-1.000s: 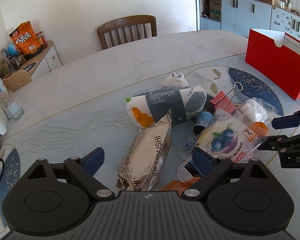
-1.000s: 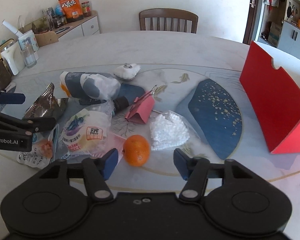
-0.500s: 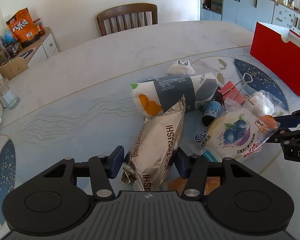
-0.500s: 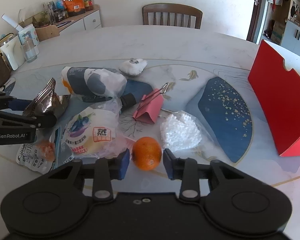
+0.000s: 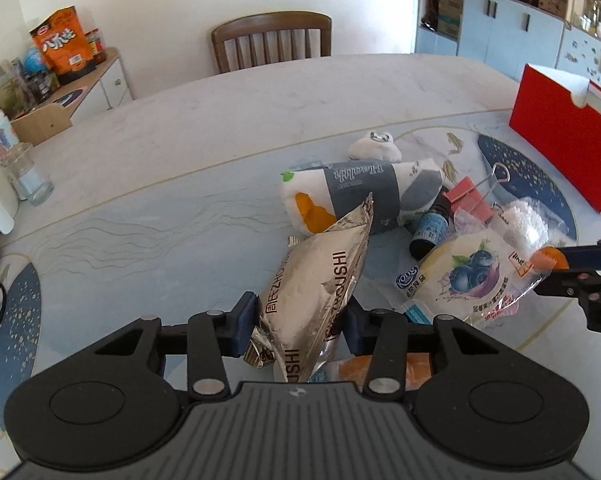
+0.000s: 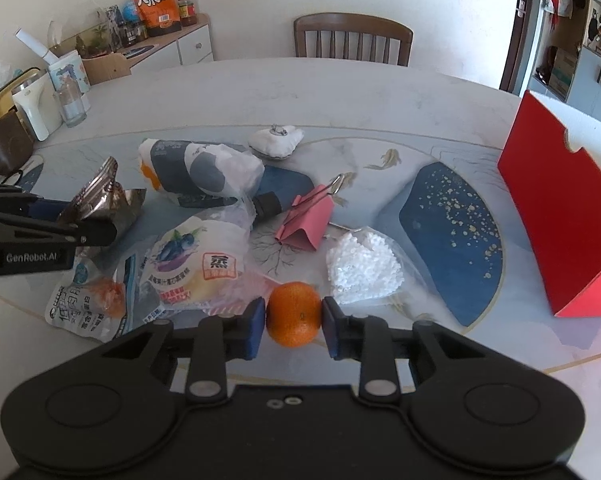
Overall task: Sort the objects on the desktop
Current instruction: 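Grasp the silver snack bag with left tool while right tool grasps the orange, then carry the silver bag and orange with both tools over the red box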
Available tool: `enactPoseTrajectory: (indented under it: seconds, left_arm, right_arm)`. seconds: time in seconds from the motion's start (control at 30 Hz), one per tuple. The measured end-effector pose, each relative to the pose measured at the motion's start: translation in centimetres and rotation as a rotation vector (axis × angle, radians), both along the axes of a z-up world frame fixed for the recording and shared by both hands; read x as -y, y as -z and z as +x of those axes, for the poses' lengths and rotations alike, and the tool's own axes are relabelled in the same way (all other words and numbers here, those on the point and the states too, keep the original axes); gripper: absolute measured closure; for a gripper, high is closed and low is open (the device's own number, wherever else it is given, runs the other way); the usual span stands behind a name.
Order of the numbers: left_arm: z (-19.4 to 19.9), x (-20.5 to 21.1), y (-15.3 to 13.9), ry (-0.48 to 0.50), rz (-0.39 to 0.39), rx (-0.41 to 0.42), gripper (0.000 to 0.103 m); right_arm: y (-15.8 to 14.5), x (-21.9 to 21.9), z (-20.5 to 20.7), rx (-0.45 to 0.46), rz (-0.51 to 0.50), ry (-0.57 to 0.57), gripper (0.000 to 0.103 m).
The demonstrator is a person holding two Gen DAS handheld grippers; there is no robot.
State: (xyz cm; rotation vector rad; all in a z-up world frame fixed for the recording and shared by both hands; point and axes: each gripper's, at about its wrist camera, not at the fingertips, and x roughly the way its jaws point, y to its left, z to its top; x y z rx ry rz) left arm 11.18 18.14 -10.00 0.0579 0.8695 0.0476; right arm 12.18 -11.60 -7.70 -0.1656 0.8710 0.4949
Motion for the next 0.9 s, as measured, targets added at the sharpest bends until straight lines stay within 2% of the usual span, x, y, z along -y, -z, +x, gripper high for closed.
enactPoseTrajectory:
  seconds: [0.2, 0.47, 0.9]
  left_arm:
    - [-0.8, 0.6, -1.4, -0.025, -0.004, 0.024, 0.061]
    - [-1.7, 3.4, -4.6, -0.025, 0.005, 0.074, 0.061]
    - [-0.5, 10.7, -9.5, 0.038, -0.035, 0.154, 0.061]
  right_arm:
    - [-1.1, 1.9, -0.4, 0.008, 0.025, 0.001, 0.074]
    - [-3.7, 5.5, -0.5, 0.032, 0.092, -0.005, 0.074]
    - [-8.7, 13.7, 2.4, 0.11, 0.129, 0.023, 0.074]
